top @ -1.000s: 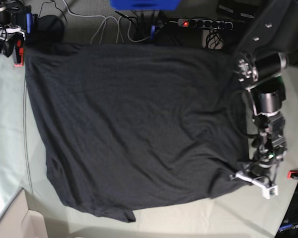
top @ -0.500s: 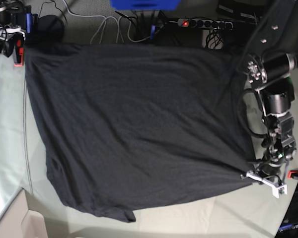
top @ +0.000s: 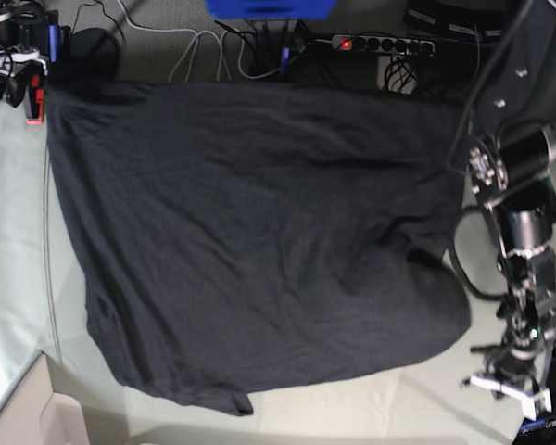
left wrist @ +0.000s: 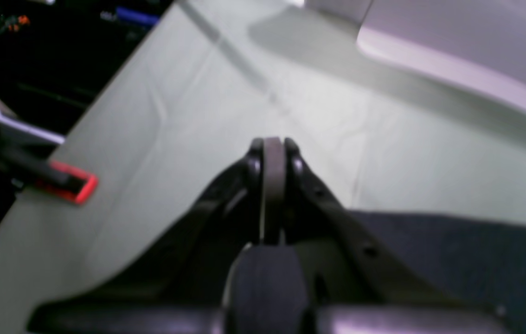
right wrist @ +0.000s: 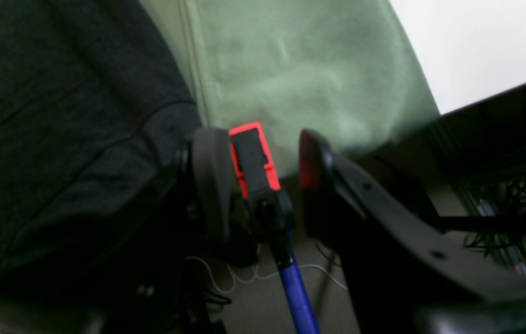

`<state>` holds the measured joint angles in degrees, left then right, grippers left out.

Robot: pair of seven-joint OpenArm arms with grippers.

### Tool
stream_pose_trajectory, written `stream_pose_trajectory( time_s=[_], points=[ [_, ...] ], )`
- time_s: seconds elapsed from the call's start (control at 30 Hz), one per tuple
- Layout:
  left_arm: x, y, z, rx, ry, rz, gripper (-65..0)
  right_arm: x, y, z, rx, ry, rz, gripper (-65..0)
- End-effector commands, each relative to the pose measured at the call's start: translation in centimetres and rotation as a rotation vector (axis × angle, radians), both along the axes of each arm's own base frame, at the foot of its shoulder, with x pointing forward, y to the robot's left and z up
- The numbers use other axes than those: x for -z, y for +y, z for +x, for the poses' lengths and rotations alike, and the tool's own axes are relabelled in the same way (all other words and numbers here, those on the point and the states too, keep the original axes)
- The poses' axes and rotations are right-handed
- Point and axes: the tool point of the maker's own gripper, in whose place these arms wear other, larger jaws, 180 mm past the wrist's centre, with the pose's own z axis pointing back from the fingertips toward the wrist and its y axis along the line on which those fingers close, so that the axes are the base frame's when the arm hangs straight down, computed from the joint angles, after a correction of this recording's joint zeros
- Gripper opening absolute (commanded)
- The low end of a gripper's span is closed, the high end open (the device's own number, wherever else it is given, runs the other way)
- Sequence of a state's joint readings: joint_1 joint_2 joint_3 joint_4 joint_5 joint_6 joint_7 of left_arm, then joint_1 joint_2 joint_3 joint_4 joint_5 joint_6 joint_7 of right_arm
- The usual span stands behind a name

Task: Layout the t-shirt on the table in an organized manner, then fold the t-shirt properly
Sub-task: 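Move the left gripper back to the shirt's collar-side corner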

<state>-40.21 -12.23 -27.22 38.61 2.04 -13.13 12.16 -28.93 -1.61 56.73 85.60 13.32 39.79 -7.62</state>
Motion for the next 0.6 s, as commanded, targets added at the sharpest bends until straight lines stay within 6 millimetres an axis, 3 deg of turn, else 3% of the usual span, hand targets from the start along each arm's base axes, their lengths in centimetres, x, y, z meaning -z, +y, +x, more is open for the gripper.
stream_pose_trajectory(
  time_s=[0.0,0.13,0.23,0.27,0.33,0.47,0.57],
  points=[
    [-4.1,0.7,1.5,-0.01,-0.098,0.019,-64.8,-1.5,-0.7,0.4,-0.006,-0.042,-0.034,-39.8],
    [-3.8,0.5,1.9,-0.006,-0.083,-0.001,-64.6,-2.6,-0.6,1.1,-0.028,-0.055,-0.059,-39.8],
    [-2.4,0.2,1.6,-0.002,-0.05,-0.013,-64.2,-2.7,-0.6,1.2,-0.026,-0.061,-0.062,-39.8],
    [-1.1,0.1,1.2,-0.001,-0.023,-0.021,-63.0,-2.6,-0.5,1.1,-0.026,-0.059,-0.058,-39.8],
    [1.1,-0.3,0.4,0.002,0.02,-0.034,-57.7,-2.6,-0.5,1.1,-0.026,-0.059,-0.058,-39.8],
    [3.1,-0.3,-1.4,0.001,0.061,-0.023,-42.4,-2.8,-0.6,1.3,-0.027,-0.066,-0.063,-37.8],
    [3.2,-0.3,-3.4,-0.003,0.064,-0.044,-38.8,-2.9,-0.7,1.9,-0.023,-0.083,-0.063,-33.2]
  ],
)
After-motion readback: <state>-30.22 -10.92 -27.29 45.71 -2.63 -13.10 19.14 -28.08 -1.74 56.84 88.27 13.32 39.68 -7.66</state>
